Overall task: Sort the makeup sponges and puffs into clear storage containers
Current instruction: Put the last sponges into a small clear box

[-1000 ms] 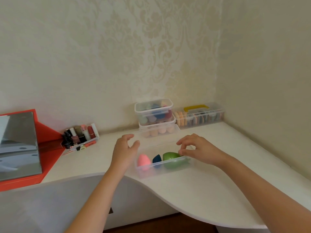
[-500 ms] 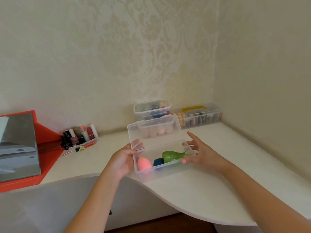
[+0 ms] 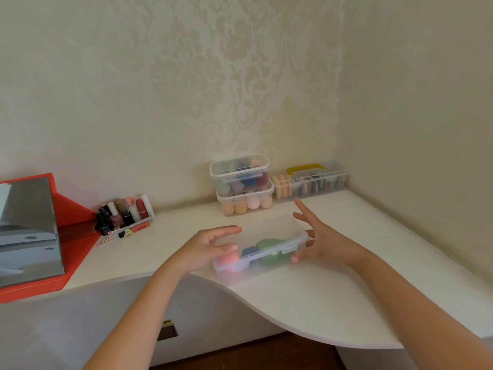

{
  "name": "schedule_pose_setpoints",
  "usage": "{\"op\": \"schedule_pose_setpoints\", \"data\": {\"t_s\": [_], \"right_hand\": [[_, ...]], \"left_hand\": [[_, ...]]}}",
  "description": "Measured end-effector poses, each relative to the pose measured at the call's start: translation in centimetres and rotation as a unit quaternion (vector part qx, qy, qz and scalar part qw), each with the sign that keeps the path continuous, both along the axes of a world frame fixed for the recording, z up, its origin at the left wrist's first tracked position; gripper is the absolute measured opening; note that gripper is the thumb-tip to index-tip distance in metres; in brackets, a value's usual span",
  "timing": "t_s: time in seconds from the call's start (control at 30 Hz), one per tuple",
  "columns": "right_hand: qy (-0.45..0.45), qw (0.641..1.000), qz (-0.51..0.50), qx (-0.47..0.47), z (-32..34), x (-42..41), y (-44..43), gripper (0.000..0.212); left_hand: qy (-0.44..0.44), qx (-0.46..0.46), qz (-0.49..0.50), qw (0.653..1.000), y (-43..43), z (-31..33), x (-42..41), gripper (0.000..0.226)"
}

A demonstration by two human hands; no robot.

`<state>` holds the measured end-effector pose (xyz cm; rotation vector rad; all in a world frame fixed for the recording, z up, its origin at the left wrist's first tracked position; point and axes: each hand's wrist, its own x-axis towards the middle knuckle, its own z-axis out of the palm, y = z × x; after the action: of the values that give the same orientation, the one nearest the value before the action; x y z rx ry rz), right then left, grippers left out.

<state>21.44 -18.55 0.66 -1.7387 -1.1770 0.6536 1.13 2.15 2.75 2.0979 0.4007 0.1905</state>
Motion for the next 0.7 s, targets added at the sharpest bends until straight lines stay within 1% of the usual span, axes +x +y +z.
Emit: {"op": "schedule_pose_setpoints", "data": {"t_s": [0.03, 0.1, 0.17, 0.23, 0.33, 0.4, 0.53, 0.63, 0.7], "right_hand": [[-0.015, 0.999, 0.029, -0.014, 0.0, 0.0, -0.2, 0.119], [-0.055, 0.996, 0.073, -0.021, 0.0, 0.0, -0.3, 0.100], [-0.070, 0.995, 0.077, -0.001, -0.1, 0.0, 0.0, 0.077], [-0.099, 0.993, 0.059, 0.024, -0.3, 0.2, 0.3, 0.063], [-0.138, 0.989, 0.046, 0.033, -0.5, 0.2, 0.6, 0.059], [-0.160, 0.986, 0.045, 0.026, -0.4, 0.3, 0.7, 0.059], [-0.197, 0.980, 0.034, 0.018, -0.1, 0.2, 0.7, 0.058], [-0.239, 0.970, 0.034, 0.023, -0.2, 0.1, 0.7, 0.056], [-0.246, 0.968, 0.028, 0.031, -0.3, 0.1, 0.8, 0.053]], "left_hand": [[0.018, 0.023, -0.010, 1.000, 0.0, 0.3, 0.0, 0.040], [0.077, 0.108, -0.020, 0.991, -0.2, 0.9, 0.3, 0.045], [0.134, 0.182, -0.037, 0.973, -0.8, 1.2, 0.3, 0.055], [0.164, 0.211, -0.039, 0.963, -1.7, 1.3, 0.2, 0.073], [0.193, 0.253, -0.028, 0.948, -2.5, 1.2, 0.3, 0.097], [0.197, 0.282, -0.022, 0.939, -2.6, 1.3, 0.5, 0.103], [0.180, 0.308, -0.015, 0.934, -2.8, 1.3, 0.7, 0.102], [0.160, 0.299, 0.002, 0.941, -3.0, 1.0, 0.6, 0.096], [0.150, 0.288, 0.012, 0.946, -3.1, 0.7, 0.7, 0.094]]}}
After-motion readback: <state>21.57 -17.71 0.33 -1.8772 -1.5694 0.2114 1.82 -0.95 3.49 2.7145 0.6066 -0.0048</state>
